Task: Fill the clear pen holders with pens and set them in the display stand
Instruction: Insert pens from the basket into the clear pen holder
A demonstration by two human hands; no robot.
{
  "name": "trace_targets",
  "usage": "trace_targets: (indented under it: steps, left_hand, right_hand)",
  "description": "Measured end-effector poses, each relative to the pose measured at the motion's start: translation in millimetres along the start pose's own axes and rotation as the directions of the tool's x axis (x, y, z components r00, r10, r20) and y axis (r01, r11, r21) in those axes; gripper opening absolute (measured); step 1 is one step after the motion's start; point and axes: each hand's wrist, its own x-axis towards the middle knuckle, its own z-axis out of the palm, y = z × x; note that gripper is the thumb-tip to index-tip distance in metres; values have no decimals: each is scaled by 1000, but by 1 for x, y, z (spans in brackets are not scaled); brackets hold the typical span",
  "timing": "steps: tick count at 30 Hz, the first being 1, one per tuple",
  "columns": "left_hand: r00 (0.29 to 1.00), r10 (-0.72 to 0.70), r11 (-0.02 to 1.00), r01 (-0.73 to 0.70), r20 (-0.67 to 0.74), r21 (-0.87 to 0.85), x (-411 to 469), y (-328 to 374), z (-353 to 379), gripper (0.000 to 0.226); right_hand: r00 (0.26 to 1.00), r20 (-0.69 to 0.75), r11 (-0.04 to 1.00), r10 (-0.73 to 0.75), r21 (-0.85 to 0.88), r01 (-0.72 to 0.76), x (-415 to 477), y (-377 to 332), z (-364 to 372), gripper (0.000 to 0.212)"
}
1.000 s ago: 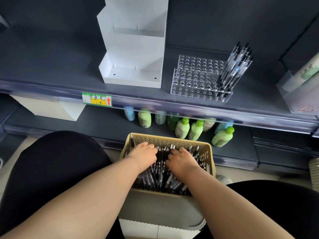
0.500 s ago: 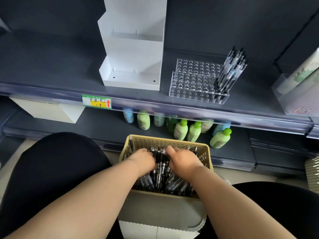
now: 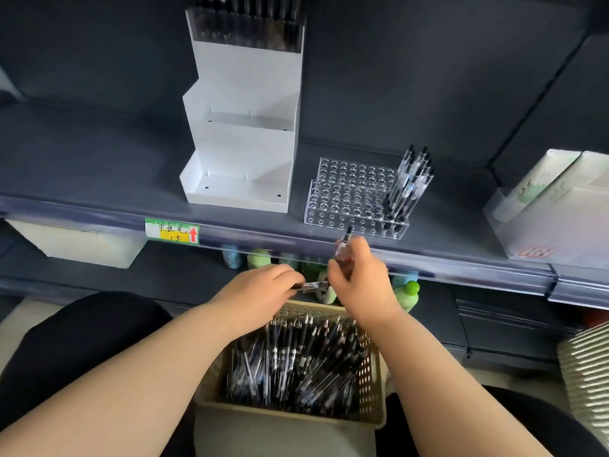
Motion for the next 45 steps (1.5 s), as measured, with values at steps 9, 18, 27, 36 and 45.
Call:
trace_targets:
  steps: [9,18,27,36,45]
  left_hand:
    - [884,-288,849,57,-369,-525,71,24,-56,27]
    - [880,-180,794,-132,-439,-593,155,51,-82,21]
    - [868,-314,763,-10,-384,-646,168,27,-71,28]
    - [871,-327,739,-6,-366,-674,165,29,-72,15]
    - [873,-324,705,-34,-365,-708,171,35,-72,19]
  right_hand:
    - [913,-405,998,-51,17,63,68,-63,-92,20]
    - [916,-372,947,-152,-321,27,133,-56,-121,9]
    - [935,-341,933,-96,-359,-35,149,-39,-120,17]
    - [938,-328,909,-108,-414,-41,150,-37,-117,18]
    - [945,-300,856,-127,-514,-49,153,-27,-112,15]
